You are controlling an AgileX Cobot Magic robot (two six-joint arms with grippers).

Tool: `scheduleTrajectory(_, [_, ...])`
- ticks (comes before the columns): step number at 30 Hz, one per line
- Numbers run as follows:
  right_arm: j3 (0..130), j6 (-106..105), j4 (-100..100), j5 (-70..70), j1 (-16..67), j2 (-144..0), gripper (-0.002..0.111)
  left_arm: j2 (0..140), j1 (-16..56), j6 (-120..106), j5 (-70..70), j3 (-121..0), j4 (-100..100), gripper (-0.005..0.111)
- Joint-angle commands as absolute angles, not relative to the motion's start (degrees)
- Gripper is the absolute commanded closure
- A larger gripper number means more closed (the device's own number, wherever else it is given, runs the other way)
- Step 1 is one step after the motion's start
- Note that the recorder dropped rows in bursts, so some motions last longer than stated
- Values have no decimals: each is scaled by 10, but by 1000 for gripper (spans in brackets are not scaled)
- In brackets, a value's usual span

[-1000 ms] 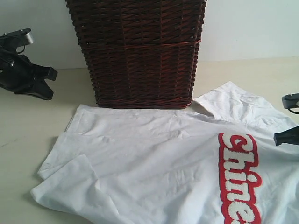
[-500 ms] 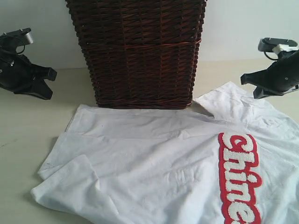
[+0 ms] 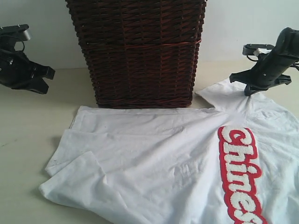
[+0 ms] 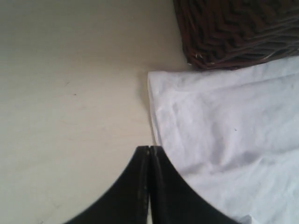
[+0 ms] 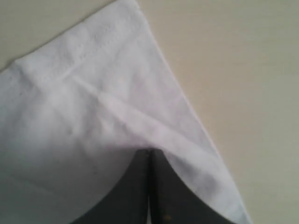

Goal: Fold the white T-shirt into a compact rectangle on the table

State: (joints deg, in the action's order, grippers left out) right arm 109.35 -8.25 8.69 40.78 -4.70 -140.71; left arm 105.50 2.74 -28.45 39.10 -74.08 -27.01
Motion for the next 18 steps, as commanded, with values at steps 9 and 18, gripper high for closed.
scheduleTrajectory(9, [1162,-209,238,484,-50,-1361,108,1113,160,-388,537,-746,-244,107])
scheduleTrajectory(18, [1162,-209,215,569,-46,-1299,108,1118,262,-371,544,-704,-156,81])
